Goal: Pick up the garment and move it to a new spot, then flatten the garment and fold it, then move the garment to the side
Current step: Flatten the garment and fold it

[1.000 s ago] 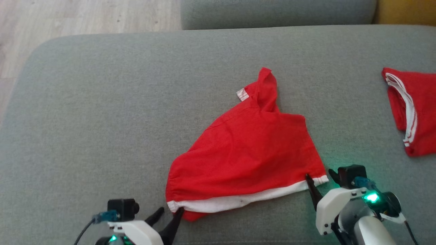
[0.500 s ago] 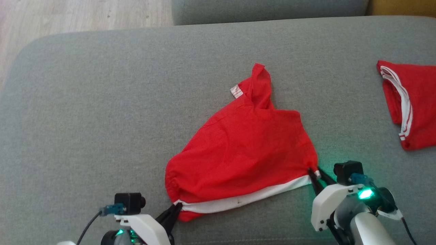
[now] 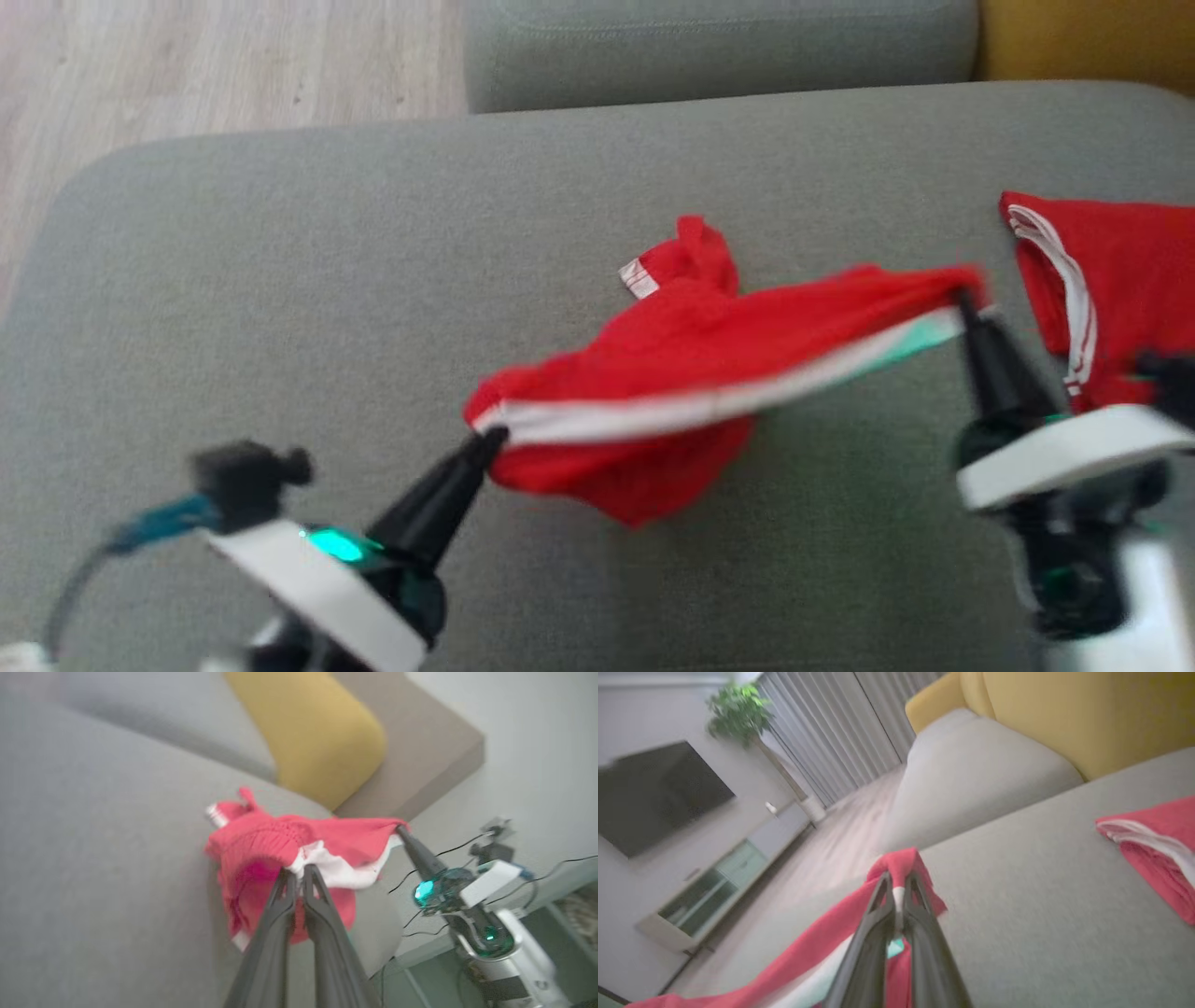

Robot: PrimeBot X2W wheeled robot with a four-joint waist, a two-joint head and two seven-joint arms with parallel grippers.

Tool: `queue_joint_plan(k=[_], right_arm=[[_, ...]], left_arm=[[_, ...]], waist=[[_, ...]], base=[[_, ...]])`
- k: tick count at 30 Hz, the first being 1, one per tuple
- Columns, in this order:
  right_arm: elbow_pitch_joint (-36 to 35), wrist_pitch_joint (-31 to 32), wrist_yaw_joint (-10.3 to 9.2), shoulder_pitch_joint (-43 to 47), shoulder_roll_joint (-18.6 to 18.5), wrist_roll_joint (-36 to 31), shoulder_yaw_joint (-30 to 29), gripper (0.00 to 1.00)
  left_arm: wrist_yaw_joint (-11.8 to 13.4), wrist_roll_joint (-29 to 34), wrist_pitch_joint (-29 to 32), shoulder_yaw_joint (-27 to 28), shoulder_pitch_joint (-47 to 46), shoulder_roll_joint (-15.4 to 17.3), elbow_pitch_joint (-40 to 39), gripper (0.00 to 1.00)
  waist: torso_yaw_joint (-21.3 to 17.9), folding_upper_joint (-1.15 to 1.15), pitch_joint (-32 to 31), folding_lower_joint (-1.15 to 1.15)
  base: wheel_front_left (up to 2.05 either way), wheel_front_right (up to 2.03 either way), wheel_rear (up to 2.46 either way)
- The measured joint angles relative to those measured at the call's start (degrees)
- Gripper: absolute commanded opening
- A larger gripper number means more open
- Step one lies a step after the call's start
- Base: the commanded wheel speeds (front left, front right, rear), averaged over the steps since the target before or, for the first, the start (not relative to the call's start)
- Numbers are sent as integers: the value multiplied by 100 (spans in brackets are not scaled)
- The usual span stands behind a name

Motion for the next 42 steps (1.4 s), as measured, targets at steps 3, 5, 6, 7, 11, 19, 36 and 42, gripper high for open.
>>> queue_joint_plan(k=[3, 5, 6, 7, 11, 19, 36, 42], right_arm=[[-862, 289, 0, 173, 1, 622, -344, 0], [-1380, 476, 0, 240, 1, 923, -523, 0], [-1619, 555, 0, 236, 2, 1080, -601, 0], [-1853, 622, 0, 229, 2, 1229, -668, 0], [-2535, 824, 0, 142, 3, 1758, -871, 0], [-2364, 1415, 0, -1213, 2, 1518, -1125, 0], [2555, 261, 0, -7491, -44, -868, -1234, 0], [3516, -477, 0, -7846, -79, -701, -907, 0]], left_arm=[[1, -464, 212, 238, 68, 140, -1025, 0], [42, -702, 354, 321, 44, 213, -1607, 0], [64, -828, 459, 343, 29, 249, -1871, 0], [98, -949, 542, 374, 3, 260, -2105, 0], [247, -1436, 901, 426, -382, 293, -2822, 0], [606, -1751, 1602, 478, -2072, 469, -2548, 0], [164, 413, -612, 434, -7815, -278, 2850, 0], [36, 935, -2041, 87, -8238, -333, 4005, 0]], waist=[[-48, 0, -52, 0], [-73, 0, -66, 0], [-86, 0, -66, 0], [-101, 0, -62, 0], [-155, 0, 15, 0], [-173, 0, 520, 0], [-19, 0, 2555, 2], [-20, -1, 2948, 2]], base=[[0, 0, 0], [0, 0, 0], [0, 0, 0], [0, 0, 0], [0, 0, 0], [0, 0, 0], [0, 0, 0], [0, 0, 0]])
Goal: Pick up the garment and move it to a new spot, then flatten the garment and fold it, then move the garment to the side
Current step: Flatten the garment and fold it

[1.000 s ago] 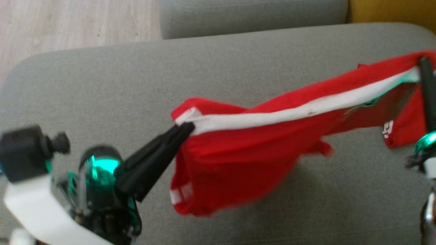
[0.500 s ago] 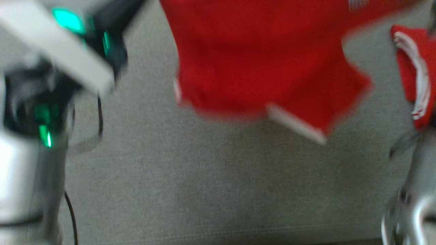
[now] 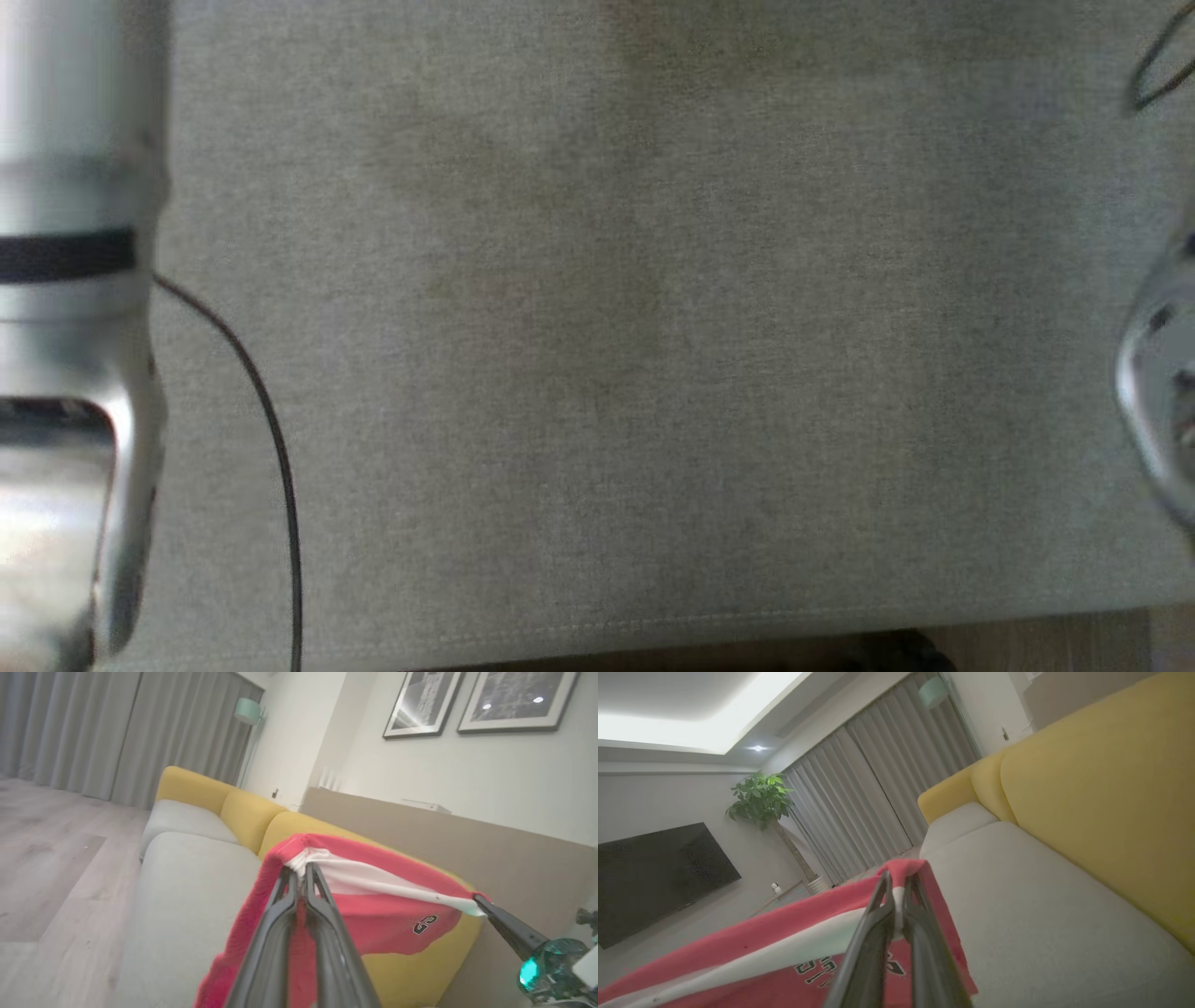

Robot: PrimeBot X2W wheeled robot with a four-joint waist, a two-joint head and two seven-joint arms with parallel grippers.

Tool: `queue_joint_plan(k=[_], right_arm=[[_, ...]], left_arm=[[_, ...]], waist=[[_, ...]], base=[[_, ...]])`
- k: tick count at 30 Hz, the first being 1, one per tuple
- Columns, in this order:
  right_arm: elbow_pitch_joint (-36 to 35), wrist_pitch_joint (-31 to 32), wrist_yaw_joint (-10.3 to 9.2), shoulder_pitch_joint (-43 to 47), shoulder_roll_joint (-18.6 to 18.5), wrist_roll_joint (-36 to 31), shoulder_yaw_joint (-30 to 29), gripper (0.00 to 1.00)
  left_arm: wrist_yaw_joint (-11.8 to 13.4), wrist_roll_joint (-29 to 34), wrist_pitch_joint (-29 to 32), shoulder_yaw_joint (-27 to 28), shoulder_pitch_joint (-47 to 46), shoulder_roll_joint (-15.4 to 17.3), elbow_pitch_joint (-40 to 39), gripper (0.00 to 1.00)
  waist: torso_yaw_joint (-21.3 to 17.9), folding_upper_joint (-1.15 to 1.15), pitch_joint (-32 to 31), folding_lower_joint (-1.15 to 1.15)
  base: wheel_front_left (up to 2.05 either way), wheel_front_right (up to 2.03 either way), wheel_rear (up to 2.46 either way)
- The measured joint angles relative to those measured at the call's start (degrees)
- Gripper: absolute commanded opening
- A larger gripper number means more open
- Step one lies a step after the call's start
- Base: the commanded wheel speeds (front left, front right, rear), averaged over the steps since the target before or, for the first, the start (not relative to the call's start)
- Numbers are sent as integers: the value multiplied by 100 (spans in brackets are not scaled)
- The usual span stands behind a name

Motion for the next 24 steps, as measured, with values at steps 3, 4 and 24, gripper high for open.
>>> queue_joint_plan(k=[3, 4, 24], right_arm=[[281, -356, 0, 569, -1, 214, 313, 0], [313, -448, 0, 871, -3, 277, 409, 0], [-2593, -456, 0, 8036, 69, 617, 464, 0]], left_arm=[[0, 11, -452, -499, 454, 66, 376, 0], [0, -25, -570, -716, 702, 100, 394, 0], [212, -689, -988, -2496, 6368, 946, -1460, 0]], waist=[[-54, 0, -29, 0], [-75, 0, -78, 0], [44, 1, -1650, -3]], base=[[0, 0, 0], [0, 0, 0], [0, 0, 0]])
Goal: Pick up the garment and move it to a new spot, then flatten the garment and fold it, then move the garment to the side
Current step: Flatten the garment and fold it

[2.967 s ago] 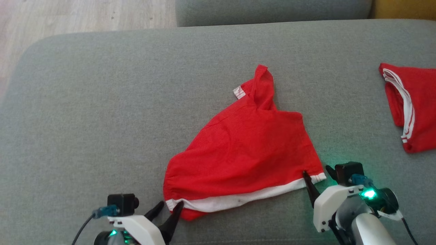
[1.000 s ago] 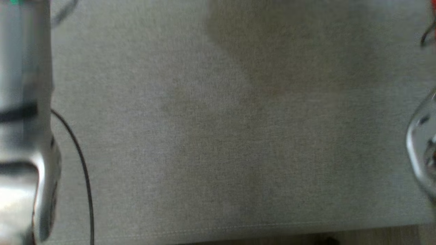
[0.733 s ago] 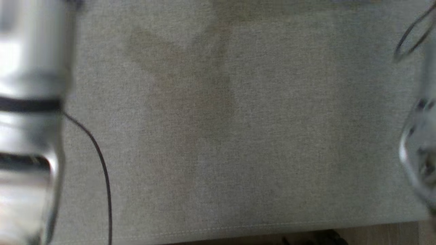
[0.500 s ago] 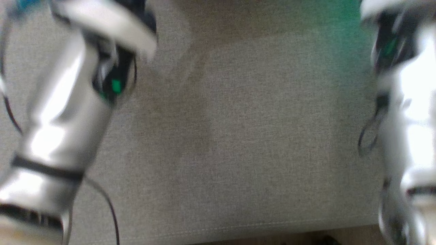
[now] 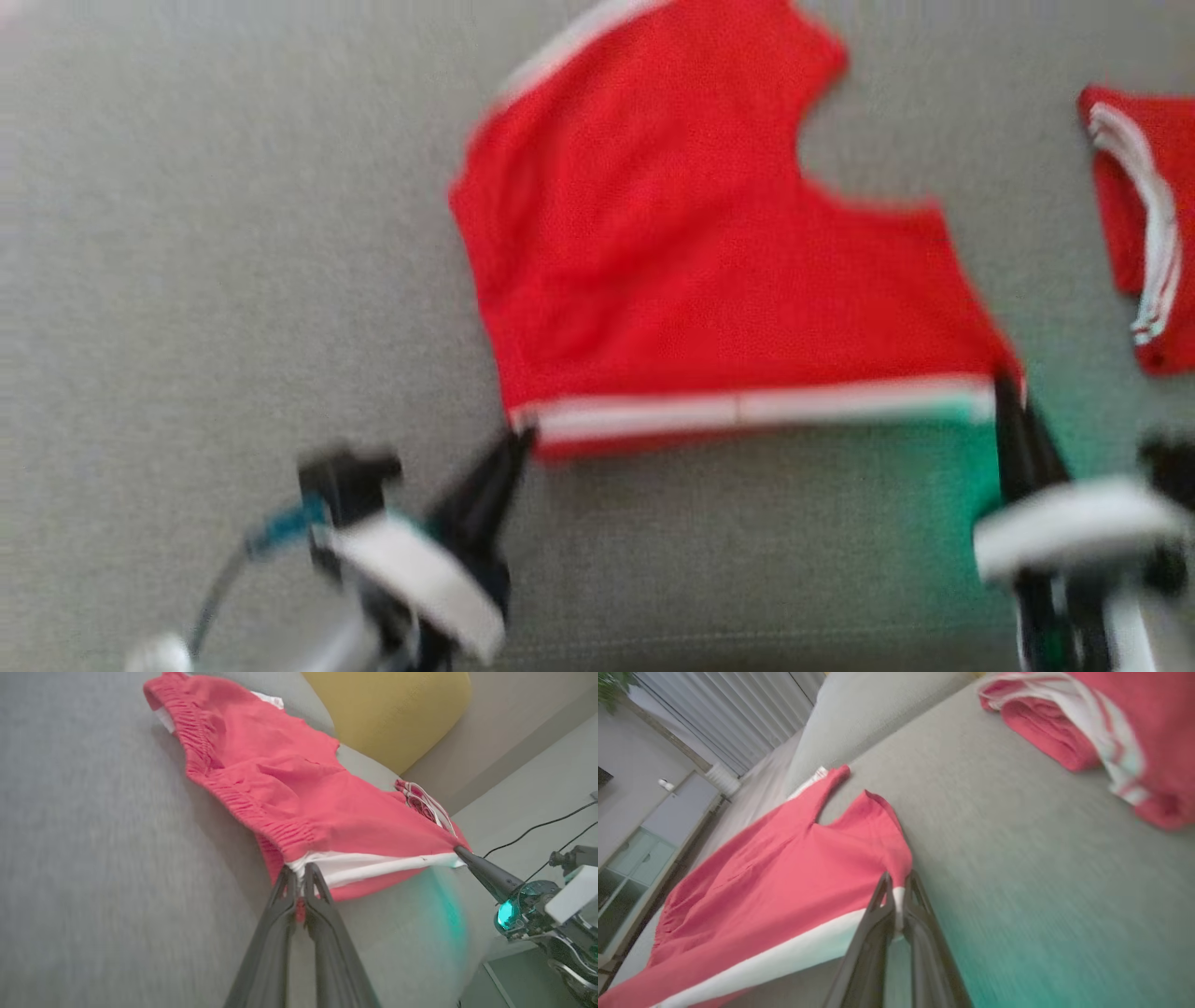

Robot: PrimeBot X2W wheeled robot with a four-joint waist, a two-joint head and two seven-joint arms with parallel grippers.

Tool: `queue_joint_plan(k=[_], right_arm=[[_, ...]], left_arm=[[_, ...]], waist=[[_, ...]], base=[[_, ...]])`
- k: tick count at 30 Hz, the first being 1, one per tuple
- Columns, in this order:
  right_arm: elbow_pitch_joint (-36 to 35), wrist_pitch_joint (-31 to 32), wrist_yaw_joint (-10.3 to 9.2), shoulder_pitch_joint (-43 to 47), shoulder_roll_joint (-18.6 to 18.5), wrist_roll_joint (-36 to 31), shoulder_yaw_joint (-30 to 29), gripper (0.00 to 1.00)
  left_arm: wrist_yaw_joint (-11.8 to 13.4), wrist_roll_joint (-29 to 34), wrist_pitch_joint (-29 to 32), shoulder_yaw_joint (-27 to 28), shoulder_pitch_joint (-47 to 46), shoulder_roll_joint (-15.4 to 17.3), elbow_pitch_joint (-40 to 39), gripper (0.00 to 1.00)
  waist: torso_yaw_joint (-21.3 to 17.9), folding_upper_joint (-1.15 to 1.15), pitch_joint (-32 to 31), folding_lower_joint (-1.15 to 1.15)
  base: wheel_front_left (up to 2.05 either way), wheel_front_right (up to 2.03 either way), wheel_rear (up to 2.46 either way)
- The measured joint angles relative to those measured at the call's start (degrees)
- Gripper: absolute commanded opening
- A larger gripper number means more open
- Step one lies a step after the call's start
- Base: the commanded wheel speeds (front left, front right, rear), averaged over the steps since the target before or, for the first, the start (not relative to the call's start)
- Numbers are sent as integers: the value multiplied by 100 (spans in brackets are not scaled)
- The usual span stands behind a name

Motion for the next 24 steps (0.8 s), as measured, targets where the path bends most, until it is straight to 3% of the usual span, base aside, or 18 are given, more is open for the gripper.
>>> queue_joint_plan(k=[7, 12, 17, 24], right_arm=[[-1405, 535, 0, 2010, 33, -31, -289, 0], [-2058, 964, 0, 2499, 54, 49, -708, 0], [-2154, 1411, 0, 1787, 56, 7, -895, 0], [-1631, 2286, 0, -425, 41, -530, -847, 0]], left_arm=[[359, -302, 42, -326, 1420, 122, -940, 0], [524, -437, 188, -372, 1780, 230, -1672, 0], [500, -608, 458, -336, 1525, 247, -2078, 0], [479, -1009, 936, -74, 375, -87, -2250, 0]], waist=[[32, 0, -677, 0], [165, 0, -799, 0], [331, 0, -671, 0], [503, 0, -113, 0]], base=[[0, 0, 0], [0, 0, 0], [0, 0, 0], [0, 0, 0]])
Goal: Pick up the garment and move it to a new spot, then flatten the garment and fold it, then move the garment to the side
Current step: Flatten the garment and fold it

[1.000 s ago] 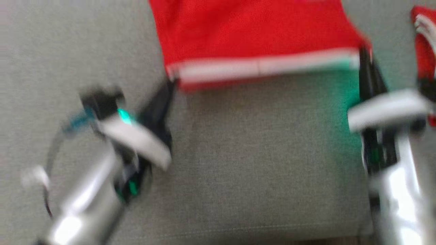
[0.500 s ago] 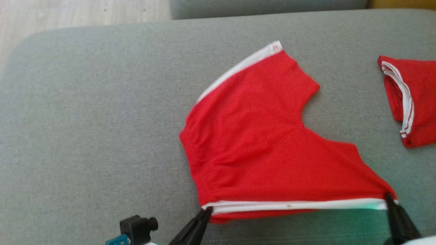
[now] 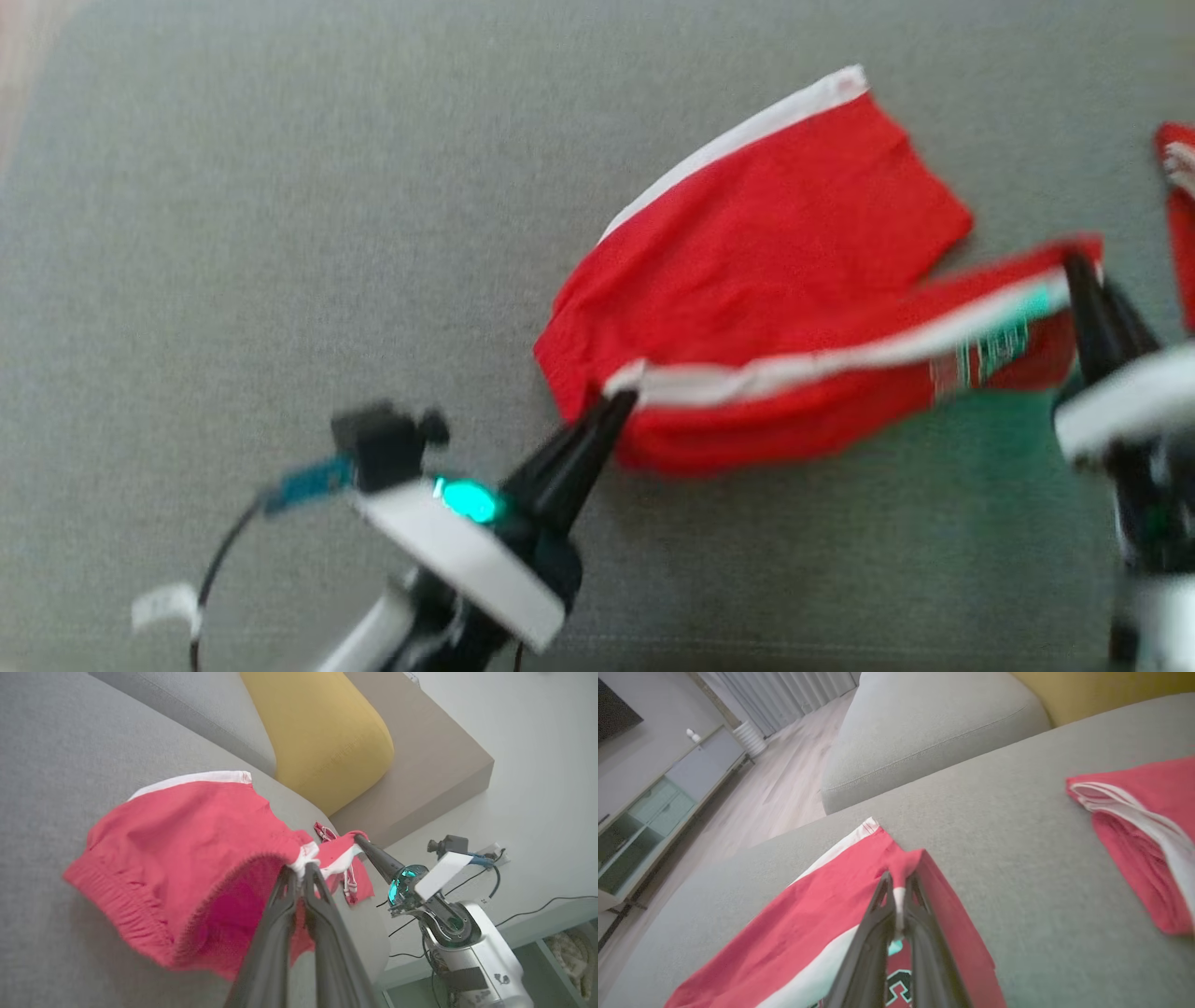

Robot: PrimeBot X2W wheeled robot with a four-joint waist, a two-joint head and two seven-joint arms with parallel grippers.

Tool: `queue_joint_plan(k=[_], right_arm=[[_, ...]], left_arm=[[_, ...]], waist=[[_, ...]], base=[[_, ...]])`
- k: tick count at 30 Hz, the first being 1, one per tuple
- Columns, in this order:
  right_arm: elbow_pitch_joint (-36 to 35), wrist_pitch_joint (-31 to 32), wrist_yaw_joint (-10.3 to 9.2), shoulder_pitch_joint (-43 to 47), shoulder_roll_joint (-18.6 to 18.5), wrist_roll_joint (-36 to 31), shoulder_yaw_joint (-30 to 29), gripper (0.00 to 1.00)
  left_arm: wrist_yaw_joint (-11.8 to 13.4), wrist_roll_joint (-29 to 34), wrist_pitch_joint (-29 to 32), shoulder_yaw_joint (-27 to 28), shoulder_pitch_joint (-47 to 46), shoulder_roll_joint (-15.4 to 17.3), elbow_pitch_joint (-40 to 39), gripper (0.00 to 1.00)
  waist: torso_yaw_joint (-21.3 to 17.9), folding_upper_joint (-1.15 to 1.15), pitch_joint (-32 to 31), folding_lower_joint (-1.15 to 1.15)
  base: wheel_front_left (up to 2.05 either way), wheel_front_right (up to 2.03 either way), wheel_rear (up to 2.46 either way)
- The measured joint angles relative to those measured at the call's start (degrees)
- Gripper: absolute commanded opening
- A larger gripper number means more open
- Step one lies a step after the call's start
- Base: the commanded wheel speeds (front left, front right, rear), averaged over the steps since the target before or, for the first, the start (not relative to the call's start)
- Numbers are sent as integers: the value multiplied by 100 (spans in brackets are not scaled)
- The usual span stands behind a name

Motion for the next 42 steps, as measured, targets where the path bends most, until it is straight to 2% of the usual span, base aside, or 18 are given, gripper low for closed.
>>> queue_joint_plan(k=[6, 10, 13, 20, 30, 31, 32, 33, 34, 35, 36, 39, 42], right_arm=[[1045, 491, 0, -1534, -138, -322, 54, 0], [1739, 515, 0, -2310, -231, -402, -38, 0], [2193, 502, 0, -2731, -309, -554, 30, 0], [2987, 349, -1, -3321, -548, -682, 258, 0], [3641, 114, 0, -3791, -655, -688, 411, 0], [3690, 66, 0, -3819, -656, -688, 414, 46], [3738, 15, 0, -3842, -656, -688, 434, 100], [3782, -2, -1, -3867, -655, -686, 456, 100], [3809, 0, -1, -3889, -655, -684, 482, 100], [3809, 1, 0, -3895, -662, -681, 533, 100], [3809, 2, -1, -3891, -669, -666, 604, 100], [3697, 1, 0, -3854, -810, -605, 913, 100], [3294, 3, 0, -3618, -1304, -576, 1390, 100]], left_arm=[[181, -291, 291, 207, -775, -438, 303, 0], [385, -88, 208, 344, -1296, -650, 945, 0], [433, -45, 66, 401, -1494, -833, 1319, 0], [392, -44, -126, 459, -1587, -1061, 1941, 0], [379, -10, -275, 375, -2013, -1299, 2509, 0], [404, -14, -276, 344, -2012, -1316, 2566, 10], [453, -13, -283, 339, -2013, -1338, 2627, 24], [494, -11, -287, 338, -2018, -1354, 2680, 36], [528, -11, -289, 336, -2022, -1352, 2709, 56], [533, -14, -289, 339, -2023, -1351, 2730, 90], [539, -15, -289, 338, -2022, -1354, 2750, 100], [656, -4, -302, 331, -2009, -1323, 2787, 100], [935, 304, -442, 238, -1887, -1100, 2689, 100]], waist=[[204, 0, 503, 1], [413, 0, 709, 1], [530, 0, 814, 2], [709, 0, 923, 1], [854, 0, 1018, 1], [860, 0, 1031, 1], [863, 0, 1043, 1], [863, 0, 1055, 1], [860, 0, 1069, 1], [853, 0, 1080, 1], [845, 0, 1080, 1], [819, 0, 1038, 0], [760, 0, 977, 1]], base=[[0, 0, 0], [0, 0, 0], [0, 0, 0], [0, 0, 0], [0, 0, 0], [0, 0, 0], [0, 0, 0], [0, 0, 0], [0, 0, 0], [0, 0, 0], [0, 0, 0], [0, 0, 0], [0, 0, 0]])
